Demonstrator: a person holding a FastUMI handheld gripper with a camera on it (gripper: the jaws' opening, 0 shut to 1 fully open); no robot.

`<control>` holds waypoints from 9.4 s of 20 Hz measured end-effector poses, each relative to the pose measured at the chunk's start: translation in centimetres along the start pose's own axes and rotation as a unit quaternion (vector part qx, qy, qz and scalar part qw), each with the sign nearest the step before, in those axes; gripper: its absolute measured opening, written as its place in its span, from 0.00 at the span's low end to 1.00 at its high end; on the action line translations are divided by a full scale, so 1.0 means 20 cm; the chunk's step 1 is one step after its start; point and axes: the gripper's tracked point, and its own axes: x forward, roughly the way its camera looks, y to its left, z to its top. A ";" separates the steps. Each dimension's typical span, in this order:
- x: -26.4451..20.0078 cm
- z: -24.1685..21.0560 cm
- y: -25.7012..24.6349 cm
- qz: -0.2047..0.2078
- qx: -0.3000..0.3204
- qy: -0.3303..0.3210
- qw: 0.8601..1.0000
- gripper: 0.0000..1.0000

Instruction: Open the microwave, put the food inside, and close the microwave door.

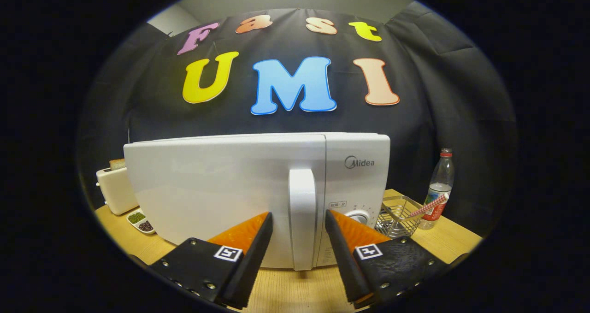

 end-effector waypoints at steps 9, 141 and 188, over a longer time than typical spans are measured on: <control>0.00 0.00 -0.04 -0.015 0.009 0.018 1.000 0.15; -0.65 0.09 0.55 0.194 0.262 0.083 0.942 0.10; 0.59 -0.04 0.63 0.034 0.174 0.020 0.984 0.65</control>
